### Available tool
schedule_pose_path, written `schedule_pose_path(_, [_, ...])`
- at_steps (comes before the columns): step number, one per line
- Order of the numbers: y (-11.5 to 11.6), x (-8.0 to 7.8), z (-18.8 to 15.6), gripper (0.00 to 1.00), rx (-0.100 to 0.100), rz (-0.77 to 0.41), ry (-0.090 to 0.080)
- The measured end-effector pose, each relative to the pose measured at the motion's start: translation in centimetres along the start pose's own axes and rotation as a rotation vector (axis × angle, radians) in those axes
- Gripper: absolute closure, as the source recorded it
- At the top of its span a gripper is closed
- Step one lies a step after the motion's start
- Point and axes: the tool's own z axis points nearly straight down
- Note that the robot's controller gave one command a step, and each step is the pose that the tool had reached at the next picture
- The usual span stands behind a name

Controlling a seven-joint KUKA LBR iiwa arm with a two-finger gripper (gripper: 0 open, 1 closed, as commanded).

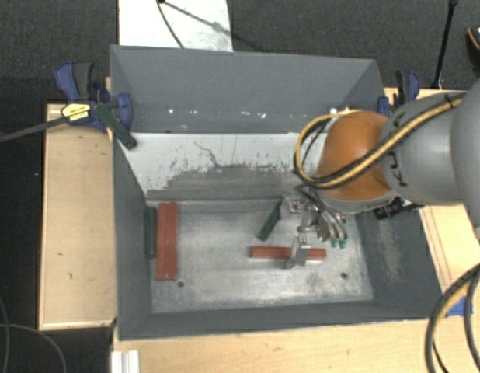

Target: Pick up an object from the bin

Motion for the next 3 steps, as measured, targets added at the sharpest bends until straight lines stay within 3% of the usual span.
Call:
schedule_pose_path(1, [0.0, -0.1, -0.5, 1.00, 0.000, 0.000, -0.001])
schedule_pose_path(2, [-1.6, 2.8, -3.6, 1.00, 0.000, -0.107, 0.004])
schedule_pose_path(3, [-1.5, 2.8, -3.5, 0.00, 0.000, -0.107, 0.005])
